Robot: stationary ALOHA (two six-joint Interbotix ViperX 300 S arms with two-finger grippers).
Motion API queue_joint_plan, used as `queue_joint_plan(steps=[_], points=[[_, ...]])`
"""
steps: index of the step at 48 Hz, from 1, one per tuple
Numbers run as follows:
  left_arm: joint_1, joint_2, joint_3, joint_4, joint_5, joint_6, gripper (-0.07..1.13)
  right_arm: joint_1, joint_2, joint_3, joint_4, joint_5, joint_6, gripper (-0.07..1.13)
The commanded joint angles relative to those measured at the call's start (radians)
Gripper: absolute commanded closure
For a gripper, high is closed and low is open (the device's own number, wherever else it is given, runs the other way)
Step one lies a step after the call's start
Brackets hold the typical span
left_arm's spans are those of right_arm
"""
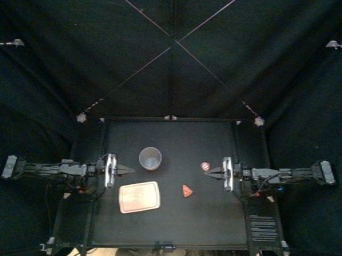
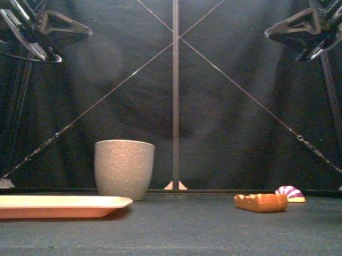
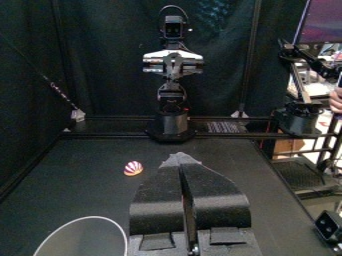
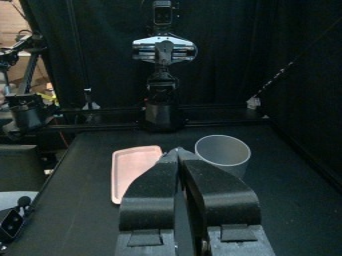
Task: Pick the onion then place it on the pink plate
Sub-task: Pick the onion
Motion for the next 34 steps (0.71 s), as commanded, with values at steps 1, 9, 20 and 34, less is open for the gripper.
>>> queue_joint_plan(steps=[1,9,20,34], points=[[0.011,0.008,-0.041,-0.015,0.078,-0.003,1.01,-0.006,0.021,-0.005,0.017,0.011,0.015,0.96],[0.025,0.005,-0.052,-0.018,0.118,0.002,0.99,-0.075,0.058,-0.034,0.109,0.129,0.043,0.84],[0.055,0.0,-0.048,-0.017,0.118,0.002,0.91,-0.181,0.118,-0.055,0.224,0.199,0.043,0.21],[0.058,0.0,-0.035,-0.018,0.118,0.002,0.83,-0.31,0.247,-0.003,0.244,0.262,0.04,0.04]])
